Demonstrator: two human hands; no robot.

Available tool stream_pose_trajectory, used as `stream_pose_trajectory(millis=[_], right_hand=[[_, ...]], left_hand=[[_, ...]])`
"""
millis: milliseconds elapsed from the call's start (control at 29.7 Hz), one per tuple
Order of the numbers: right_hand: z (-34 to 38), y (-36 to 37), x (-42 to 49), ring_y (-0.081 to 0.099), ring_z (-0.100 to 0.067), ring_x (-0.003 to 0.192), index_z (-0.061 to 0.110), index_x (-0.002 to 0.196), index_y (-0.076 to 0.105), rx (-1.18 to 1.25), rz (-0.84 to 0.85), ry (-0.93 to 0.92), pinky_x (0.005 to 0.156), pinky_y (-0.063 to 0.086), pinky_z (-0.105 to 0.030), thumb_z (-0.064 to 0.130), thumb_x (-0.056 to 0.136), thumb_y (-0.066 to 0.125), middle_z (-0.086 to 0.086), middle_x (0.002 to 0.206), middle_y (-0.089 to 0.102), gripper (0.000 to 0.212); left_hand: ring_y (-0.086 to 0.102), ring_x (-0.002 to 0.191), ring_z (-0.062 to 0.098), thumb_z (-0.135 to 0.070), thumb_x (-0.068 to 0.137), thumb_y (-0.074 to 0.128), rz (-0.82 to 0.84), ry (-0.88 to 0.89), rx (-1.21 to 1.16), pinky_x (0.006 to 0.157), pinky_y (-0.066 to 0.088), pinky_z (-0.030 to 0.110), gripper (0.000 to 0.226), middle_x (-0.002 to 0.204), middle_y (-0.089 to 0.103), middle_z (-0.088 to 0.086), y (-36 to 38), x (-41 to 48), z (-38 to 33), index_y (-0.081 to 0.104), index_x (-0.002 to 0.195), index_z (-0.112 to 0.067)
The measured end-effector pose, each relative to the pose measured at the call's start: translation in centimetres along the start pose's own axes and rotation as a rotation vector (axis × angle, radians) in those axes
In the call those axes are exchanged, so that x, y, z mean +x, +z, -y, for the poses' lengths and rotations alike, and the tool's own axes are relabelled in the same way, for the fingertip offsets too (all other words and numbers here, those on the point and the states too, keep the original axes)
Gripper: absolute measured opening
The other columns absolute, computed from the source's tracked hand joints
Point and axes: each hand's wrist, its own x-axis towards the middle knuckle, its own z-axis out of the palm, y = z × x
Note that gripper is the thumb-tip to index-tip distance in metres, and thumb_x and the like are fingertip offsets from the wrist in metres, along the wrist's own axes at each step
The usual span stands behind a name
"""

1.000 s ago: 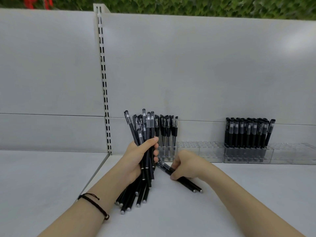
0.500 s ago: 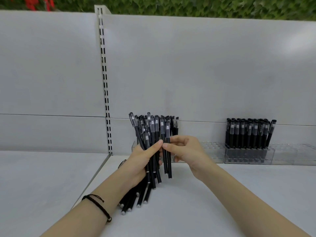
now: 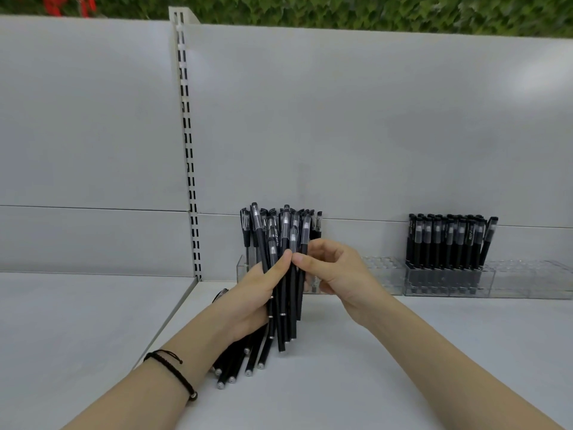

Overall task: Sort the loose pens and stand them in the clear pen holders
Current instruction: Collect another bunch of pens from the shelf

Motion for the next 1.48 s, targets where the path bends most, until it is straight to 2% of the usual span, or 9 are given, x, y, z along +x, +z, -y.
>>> stream_pose_trajectory(millis=[202, 336, 471, 605, 706, 975, 1143, 1278, 1479], right_hand=[[1.2, 0.0, -0.9, 0.051, -0.005, 0.041, 0.005, 0.083, 0.06, -0.018, 0.07, -0.103, 0.041, 0.036, -0.009, 0.011, 0.085, 0.07, -0.003, 0.058, 0.057, 0.012], [1.9, -0.5, -0.7, 0.05, 0.0, 0.046, 0.012, 0.084, 0.067, -0.12, 0.003, -0.219, 0.045, 0.036, -0.009, 0.014, 0.084, 0.072, 0.009, 0.058, 0.06, 0.006], [2.6, -1.4, -0.4, 0.05, 0.002, 0.046, 0.011, 0.098, 0.07, -0.03, -0.101, -0.252, 0.046, 0.037, -0.01, 0.02, 0.087, 0.069, 0.017, 0.054, 0.059, 0.014], [2.5, -1.8, 0.0, 0.059, 0.002, 0.065, 0.023, 0.093, 0.071, -0.112, -0.157, -0.288, 0.058, 0.047, -0.012, 0.017, 0.083, 0.073, 0.011, 0.074, 0.067, 0.012], [2.0, -2.2, 0.2, 0.059, -0.008, 0.073, 0.034, 0.095, 0.064, -0.307, -0.195, -0.3, 0.074, 0.052, -0.024, 0.022, 0.082, 0.074, 0.007, 0.077, 0.065, 0.021], [2.1, -2.5, 0.1, 0.055, -0.011, 0.063, 0.031, 0.121, 0.056, -0.343, -0.203, -0.401, 0.068, 0.05, -0.025, 0.021, 0.087, 0.067, -0.012, 0.085, 0.062, 0.037], [2.4, -3.0, 0.1, 0.051, -0.009, 0.063, 0.035, 0.123, 0.056, -0.351, -0.282, -0.41, 0.069, 0.046, -0.015, 0.04, 0.076, 0.075, 0.005, 0.085, 0.055, 0.051], [1.9, -2.7, 0.5, 0.045, -0.006, 0.06, 0.03, 0.127, 0.053, -0.411, -0.229, -0.406, 0.065, 0.046, -0.017, 0.039, 0.066, 0.084, 0.008, 0.093, 0.054, 0.069], [1.5, -2.9, 0.5, 0.052, -0.013, 0.076, 0.032, 0.102, 0.063, -0.521, -0.243, -0.437, 0.07, 0.047, -0.019, 0.039, 0.069, 0.083, 0.011, 0.098, 0.057, 0.039]], left_hand=[[0.054, 0.063, 0.013, -0.037, 0.069, 0.084, 0.171, 0.084, -0.131, 0.052, 0.046, 0.024, 0.035, 0.072, 0.056, 0.002, -0.5, 0.1, 0.3, 0.064, 0.087, -0.014], [0.056, 0.066, 0.013, -0.025, 0.076, 0.077, 0.08, 0.193, -0.071, 0.062, 0.051, 0.027, 0.013, 0.07, 0.058, 0.0, 0.5, 0.5, -0.1, 0.069, 0.085, -0.019], [0.061, 0.072, 0.014, -0.016, 0.08, 0.075, 0.067, 0.261, 0.037, 0.069, 0.054, 0.027, 0.02, 0.077, 0.063, 0.001, 2.0, 1.2, -0.9, 0.065, 0.097, -0.015], [0.063, 0.073, 0.018, 0.001, 0.082, 0.071, 0.018, 0.244, 0.091, 0.071, 0.052, 0.033, 0.024, 0.078, 0.066, 0.003, 3.1, 2.4, -0.1, 0.063, 0.103, -0.007], [0.064, 0.072, 0.019, -0.002, 0.077, 0.076, -0.027, 0.231, 0.135, 0.072, 0.052, 0.035, 0.034, 0.079, 0.067, 0.005, 3.2, 3.0, 0.8, 0.063, 0.108, -0.003], [0.065, 0.063, 0.017, -0.007, 0.08, 0.076, 0.017, 0.114, 0.293, 0.064, 0.054, 0.027, 0.027, 0.073, 0.061, 0.005, 3.1, 2.4, 2.1, 0.057, 0.1, -0.006], [0.058, 0.056, 0.017, -0.02, 0.073, 0.076, -0.06, 0.244, 0.304, 0.058, 0.048, 0.028, 0.036, 0.071, 0.06, 0.006, 3.0, 3.0, 1.9, 0.053, 0.098, -0.01], [0.065, 0.068, 0.011, -0.004, 0.08, 0.074, 0.041, 0.199, 0.367, 0.065, 0.051, 0.02, 0.035, 0.076, 0.067, -0.002, 3.0, 3.0, 2.3, 0.053, 0.105, -0.016], [0.065, 0.077, 0.008, -0.001, 0.075, 0.076, 0.087, 0.081, 0.399, 0.072, 0.049, 0.02, 0.027, 0.083, 0.071, -0.002, 2.7, 3.0, 2.4, 0.06, 0.094, -0.011]])
